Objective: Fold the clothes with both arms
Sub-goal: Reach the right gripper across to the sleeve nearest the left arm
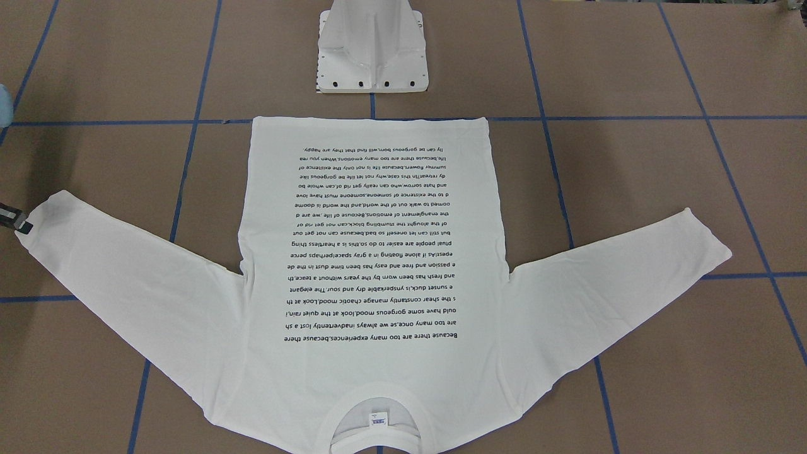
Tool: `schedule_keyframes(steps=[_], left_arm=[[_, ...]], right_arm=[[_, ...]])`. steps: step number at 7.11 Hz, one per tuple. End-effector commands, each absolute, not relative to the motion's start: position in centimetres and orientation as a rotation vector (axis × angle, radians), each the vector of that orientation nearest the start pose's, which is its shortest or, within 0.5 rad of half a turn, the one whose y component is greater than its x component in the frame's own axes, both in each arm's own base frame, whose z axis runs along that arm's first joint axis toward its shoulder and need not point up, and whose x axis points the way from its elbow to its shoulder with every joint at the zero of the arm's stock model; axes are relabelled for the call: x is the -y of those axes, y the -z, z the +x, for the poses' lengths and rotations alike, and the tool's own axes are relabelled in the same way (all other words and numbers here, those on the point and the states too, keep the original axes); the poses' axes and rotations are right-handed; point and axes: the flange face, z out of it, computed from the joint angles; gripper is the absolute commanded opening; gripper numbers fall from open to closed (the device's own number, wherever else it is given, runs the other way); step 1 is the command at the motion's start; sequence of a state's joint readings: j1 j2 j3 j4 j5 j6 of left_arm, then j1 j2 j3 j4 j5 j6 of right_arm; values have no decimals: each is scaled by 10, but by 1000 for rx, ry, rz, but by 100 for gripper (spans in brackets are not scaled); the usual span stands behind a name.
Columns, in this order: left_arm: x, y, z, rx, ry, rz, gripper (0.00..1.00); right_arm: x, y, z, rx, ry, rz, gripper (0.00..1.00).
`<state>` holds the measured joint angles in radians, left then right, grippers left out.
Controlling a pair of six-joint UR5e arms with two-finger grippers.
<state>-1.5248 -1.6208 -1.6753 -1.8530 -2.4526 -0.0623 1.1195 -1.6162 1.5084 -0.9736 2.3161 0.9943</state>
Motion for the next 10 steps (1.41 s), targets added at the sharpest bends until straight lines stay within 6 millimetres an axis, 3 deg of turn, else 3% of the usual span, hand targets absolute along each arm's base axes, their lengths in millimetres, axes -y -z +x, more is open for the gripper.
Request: schedule_keyframes(steps=[1,3,4,5,7,8,9,10], left_arm=[[528,-538,-32,-892,-169,360,100],[528,-540,-32,-890,-167,356,99],[528,-538,-32,-890,-169,361,99],[527,-538,-33,-890,-168,363,100],[525,-533,-33,-890,-173,373,99],[525,-533,-33,-890,-173,373,99],[525,-531,-33,-890,-174,376,100],[525,-530,-33,-890,-175,378,100]], right_arm=[[497,-566,-170,947,-414,-112,0],[543,-471,-211,1050,-507,-158,0],[567,-414,-246,1086,-522,-173,0],[587,-351,-280,1085,-555,-181,0],[623,-206,-369,1094,-691,-150,0],[622,-150,-410,1126,-689,-94,0],[629,-94,-437,1167,-683,-41,0],[621,-72,-480,1198,-650,-24,0]])
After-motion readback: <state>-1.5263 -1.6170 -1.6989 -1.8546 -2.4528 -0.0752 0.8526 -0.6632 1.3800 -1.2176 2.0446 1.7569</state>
